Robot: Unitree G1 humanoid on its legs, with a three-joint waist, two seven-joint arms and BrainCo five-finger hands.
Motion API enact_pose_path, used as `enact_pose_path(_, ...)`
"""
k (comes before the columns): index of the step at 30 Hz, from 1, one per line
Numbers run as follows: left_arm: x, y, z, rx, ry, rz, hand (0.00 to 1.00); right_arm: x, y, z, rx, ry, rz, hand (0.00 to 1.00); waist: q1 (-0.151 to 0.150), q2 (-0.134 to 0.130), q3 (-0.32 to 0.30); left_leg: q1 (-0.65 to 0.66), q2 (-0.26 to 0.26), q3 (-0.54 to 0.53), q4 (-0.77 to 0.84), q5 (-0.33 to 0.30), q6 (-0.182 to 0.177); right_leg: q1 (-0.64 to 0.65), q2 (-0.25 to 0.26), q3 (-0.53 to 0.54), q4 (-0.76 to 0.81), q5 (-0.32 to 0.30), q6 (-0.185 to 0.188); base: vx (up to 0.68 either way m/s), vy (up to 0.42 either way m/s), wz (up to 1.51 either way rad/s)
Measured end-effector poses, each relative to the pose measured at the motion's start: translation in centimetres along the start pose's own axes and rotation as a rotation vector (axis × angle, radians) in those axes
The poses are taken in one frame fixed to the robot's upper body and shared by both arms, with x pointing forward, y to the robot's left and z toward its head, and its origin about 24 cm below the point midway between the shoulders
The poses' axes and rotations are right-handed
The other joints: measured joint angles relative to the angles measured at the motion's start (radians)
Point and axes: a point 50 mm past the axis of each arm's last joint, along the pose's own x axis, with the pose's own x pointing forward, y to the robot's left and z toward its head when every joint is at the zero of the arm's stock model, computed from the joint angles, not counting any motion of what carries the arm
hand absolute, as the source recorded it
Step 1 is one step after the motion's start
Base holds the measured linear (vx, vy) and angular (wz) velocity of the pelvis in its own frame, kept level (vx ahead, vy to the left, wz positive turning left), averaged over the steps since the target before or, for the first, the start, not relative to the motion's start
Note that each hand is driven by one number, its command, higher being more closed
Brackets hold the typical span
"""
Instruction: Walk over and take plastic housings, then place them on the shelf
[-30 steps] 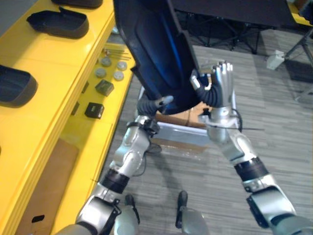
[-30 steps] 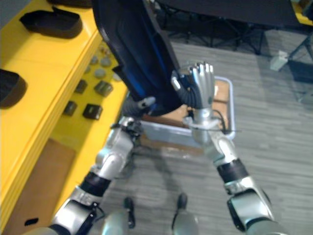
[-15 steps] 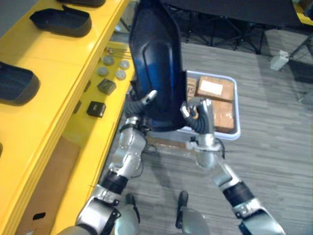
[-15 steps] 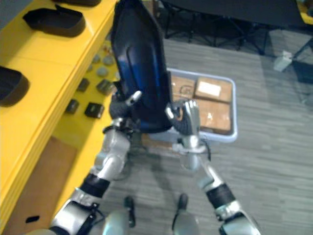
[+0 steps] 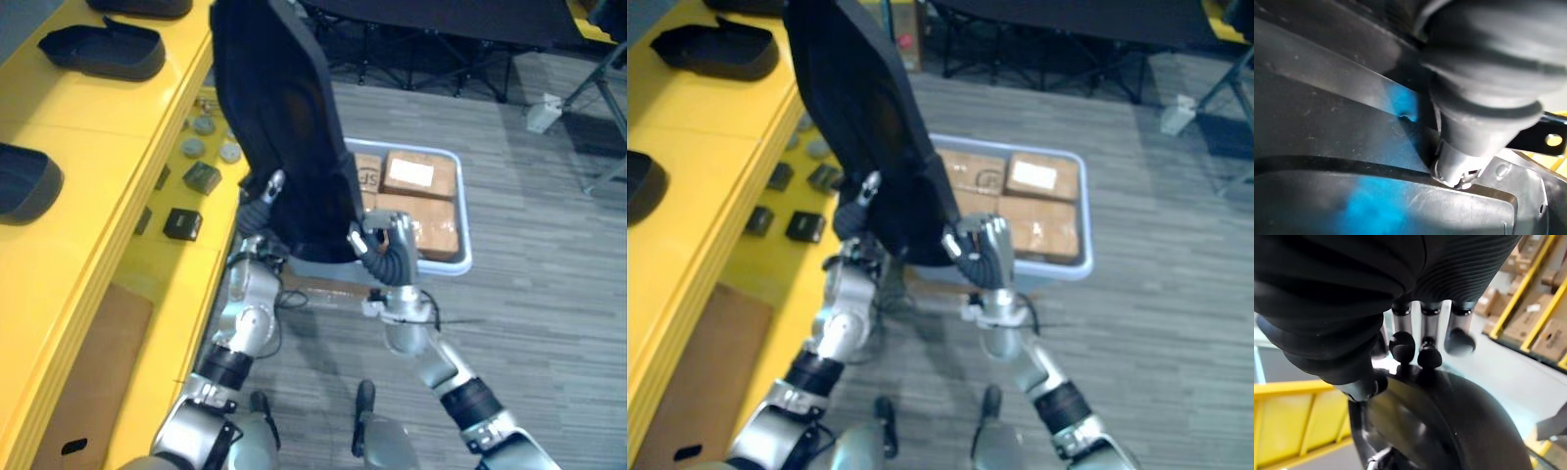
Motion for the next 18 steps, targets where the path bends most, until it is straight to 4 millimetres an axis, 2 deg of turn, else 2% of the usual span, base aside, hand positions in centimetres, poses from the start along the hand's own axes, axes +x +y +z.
enact_pose_path(4,-0.2,0.4,-0.2,0.013,0.016,0.011,1.00,-0.2,0.0,-0.6,0.055,0.063,0.039,0.00,0.003,0.000,0.000,0.008,-0.003,-0.003,-0.004,0.000,0.000,0.016,-0.001,-0.004,-0.010,0.003,0.003,0.01,0.010,0.03)
enact_pose_path(8,-1.0,1.4,-0.6,0.066,0.035,0.060,1.00,0.3,0.0,-0.6,0.172,0.088,0.152,0.00,0.013,-0.005,0.000,0.034,-0.002,-0.010,-0.008,0.000,0.000,0.054,0.002,-0.017,-0.027,0.006,0.003,0.00,0.003,0.04)
enact_pose_path(10,-1.3,1.6,-0.1,0.137,0.005,0.092,1.00,1.3,-0.2,-0.4,0.232,0.080,0.199,0.00,0.018,-0.011,-0.003,0.036,-0.004,-0.011,-0.006,-0.001,-0.001,0.059,0.005,-0.025,-0.030,0.007,0.002,-0.02,-0.002,0.06)
enact_pose_path(12,-1.5,1.8,0.3,0.227,-0.030,0.128,1.00,2.9,-0.6,0.6,0.314,0.036,0.231,0.00,0.020,-0.016,-0.002,0.042,-0.002,-0.011,-0.002,-0.002,-0.002,0.068,0.007,-0.027,-0.030,0.007,0.001,-0.02,0.002,-0.01)
enact_pose_path(13,-1.7,2.2,0.5,0.292,-0.054,0.163,1.00,4.3,-1.1,1.8,0.378,-0.021,0.239,0.00,0.025,-0.019,-0.004,0.048,0.000,-0.009,0.000,-0.004,-0.004,0.073,0.008,-0.026,-0.030,0.007,0.001,-0.04,0.004,-0.05)
enact_pose_path(15,-2.1,3.0,1.0,0.398,-0.093,0.230,1.00,6.3,-2.2,3.6,0.477,-0.106,0.235,0.00,0.025,-0.026,-0.008,0.054,0.008,-0.009,0.014,-0.014,-0.006,0.086,0.013,-0.026,-0.031,0.007,0.000,-0.03,0.004,-0.04)
enact_pose_path(16,-2.5,3.8,1.3,0.476,-0.120,0.298,1.00,7.6,-3.6,4.7,0.559,-0.156,0.212,0.00,0.025,-0.040,-0.017,0.061,0.014,-0.009,0.025,-0.020,-0.008,0.097,0.018,-0.026,-0.033,0.005,-0.002,0.00,0.000,0.00)
enact_pose_path(18,-3.0,5.1,1.8,0.549,-0.150,0.387,1.00,8.3,-5.1,5.1,0.636,-0.173,0.191,0.00,0.024,-0.058,-0.029,0.071,0.019,-0.007,0.034,-0.029,-0.011,0.108,0.023,-0.024,-0.034,0.003,-0.006,0.00,-0.004,-0.08)
